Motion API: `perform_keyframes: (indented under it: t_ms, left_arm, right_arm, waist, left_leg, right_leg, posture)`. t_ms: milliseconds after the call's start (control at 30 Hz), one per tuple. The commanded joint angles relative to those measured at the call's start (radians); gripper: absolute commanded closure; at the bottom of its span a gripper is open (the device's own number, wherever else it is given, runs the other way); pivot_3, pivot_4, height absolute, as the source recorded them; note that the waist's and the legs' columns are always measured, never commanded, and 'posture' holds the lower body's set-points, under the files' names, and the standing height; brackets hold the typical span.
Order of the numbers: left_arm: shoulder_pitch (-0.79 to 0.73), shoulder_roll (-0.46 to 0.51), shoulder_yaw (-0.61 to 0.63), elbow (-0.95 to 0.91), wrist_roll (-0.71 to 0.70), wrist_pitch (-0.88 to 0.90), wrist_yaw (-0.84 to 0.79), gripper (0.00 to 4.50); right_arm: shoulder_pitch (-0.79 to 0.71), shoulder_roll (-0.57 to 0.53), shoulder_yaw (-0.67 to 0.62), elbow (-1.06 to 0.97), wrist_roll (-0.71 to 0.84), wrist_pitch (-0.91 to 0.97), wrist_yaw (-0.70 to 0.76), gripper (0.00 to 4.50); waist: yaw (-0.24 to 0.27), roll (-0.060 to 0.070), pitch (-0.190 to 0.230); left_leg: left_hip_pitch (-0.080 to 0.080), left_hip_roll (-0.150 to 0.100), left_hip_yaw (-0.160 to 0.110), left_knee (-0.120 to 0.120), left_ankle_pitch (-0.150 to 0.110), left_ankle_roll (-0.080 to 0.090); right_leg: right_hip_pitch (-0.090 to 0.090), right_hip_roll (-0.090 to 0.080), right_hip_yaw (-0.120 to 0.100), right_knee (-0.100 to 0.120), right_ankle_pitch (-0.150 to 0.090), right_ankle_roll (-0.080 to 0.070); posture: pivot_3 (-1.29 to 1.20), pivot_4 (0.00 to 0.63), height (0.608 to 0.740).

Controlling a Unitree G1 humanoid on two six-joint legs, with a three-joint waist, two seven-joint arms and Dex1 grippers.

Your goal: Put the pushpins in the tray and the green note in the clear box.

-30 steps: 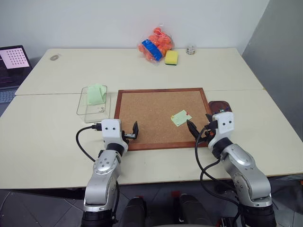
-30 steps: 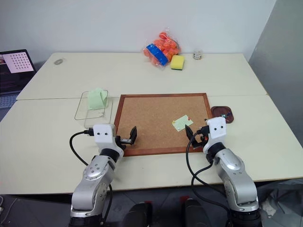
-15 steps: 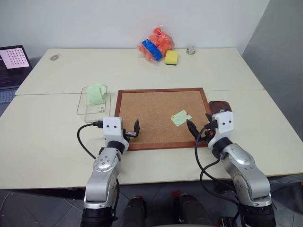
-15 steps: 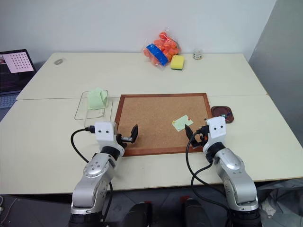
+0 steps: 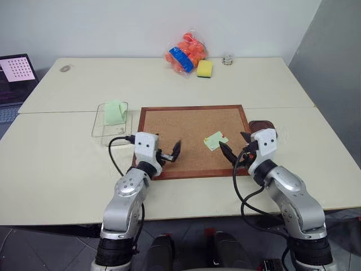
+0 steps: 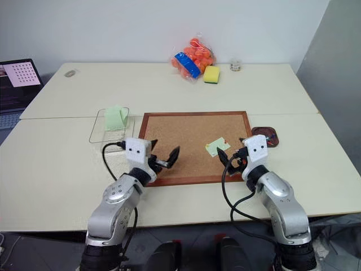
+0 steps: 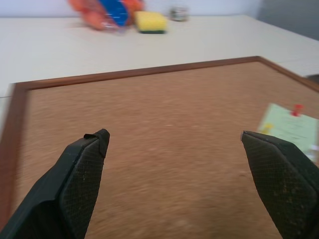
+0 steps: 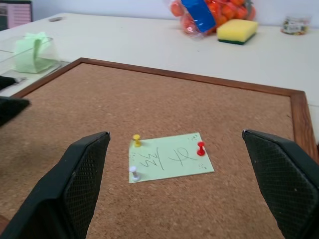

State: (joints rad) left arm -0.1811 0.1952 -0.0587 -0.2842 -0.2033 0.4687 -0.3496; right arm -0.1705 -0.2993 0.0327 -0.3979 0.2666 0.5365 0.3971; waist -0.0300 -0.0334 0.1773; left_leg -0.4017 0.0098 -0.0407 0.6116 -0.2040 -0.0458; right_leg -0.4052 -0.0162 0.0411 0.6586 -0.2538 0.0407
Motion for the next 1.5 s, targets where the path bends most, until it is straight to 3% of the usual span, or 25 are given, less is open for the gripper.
perform_keyframes:
  t_ms: [33, 233, 433, 567, 1033, 1233, 1500]
  left_arm:
    - [-0.068, 0.056, -0.043, 0.006, -0.079, 0.026, -0.171, 0.03]
    - [-0.135, 0.151, -0.066, 0.055, -0.097, 0.030, -0.303, 0.03]
    - [-0.170, 0.174, -0.039, 0.135, -0.078, -0.008, -0.310, 0.03]
    - [-0.218, 0.159, -0.045, 0.250, -0.040, -0.074, -0.295, 0.55]
    - [-0.290, 0.091, -0.092, 0.449, 0.042, -0.189, -0.286, 3.12]
    - [-0.292, 0.083, -0.108, 0.502, 0.064, -0.152, -0.291, 4.45]
    - [-0.257, 0.074, -0.136, 0.506, 0.087, -0.085, -0.289, 4.45]
  right_arm:
    - [-0.050, -0.045, 0.007, 0.030, 0.055, 0.004, 0.112, 0.00]
    - [-0.110, -0.082, 0.012, 0.116, 0.049, -0.007, 0.169, 0.00]
    - [-0.121, -0.090, 0.006, 0.162, 0.018, -0.022, 0.151, 0.00]
    - [-0.142, -0.080, -0.003, 0.199, -0.002, -0.031, 0.120, 0.00]
    - [-0.249, -0.032, 0.002, 0.380, -0.058, -0.063, 0.048, 0.00]
    - [-0.275, -0.001, 0.018, 0.433, -0.068, -0.081, 0.048, 0.00]
    - [-0.326, 0.049, 0.009, 0.567, -0.098, -0.141, 0.020, 0.00]
  waist:
    - [0.000, 0.000, 0.000]
    - [-0.003, 0.000, 0.000]
    - [0.000, 0.000, 0.000]
    - [0.000, 0.000, 0.000]
    - [0.000, 0.000, 0.000]
    - [0.000, 0.000, 0.000]
    - [-0.001, 0.001, -0.001]
  left_leg:
    - [0.000, 0.000, 0.000, 0.000, 0.000, 0.000]
    - [0.000, 0.001, 0.000, 0.000, 0.000, 0.000]
    - [0.000, 0.001, 0.000, 0.000, 0.000, 0.000]
    - [0.000, 0.001, 0.000, 0.000, 0.000, 0.000]
    - [0.000, 0.001, 0.000, 0.000, 0.000, 0.000]
    - [0.000, 0.001, 0.000, 0.000, 0.000, 0.000]
    - [0.001, 0.000, 0.000, 0.000, 0.000, 0.000]
  right_leg:
    - [0.000, 0.000, 0.000, 0.000, 0.000, 0.000]
    - [0.000, 0.001, 0.000, 0.000, 0.000, 0.000]
    - [0.000, 0.001, 0.000, 0.000, 0.000, 0.000]
    - [0.000, 0.001, 0.000, 0.000, 0.000, 0.000]
    - [0.000, 0.000, 0.000, 0.001, 0.000, 0.000]
    - [0.000, 0.000, 0.000, 0.001, 0.000, 0.000]
    - [0.000, 0.000, 0.001, 0.002, 0.000, -0.001]
  posture:
    - [0.00, 0.150, 0.740]
    - [0.00, 0.150, 0.740]
    - [0.00, 0.150, 0.740]
    - [0.00, 0.150, 0.740]
    - [0.00, 0.150, 0.740]
    - [0.00, 0.150, 0.740]
    - [0.00, 0.150, 0.740]
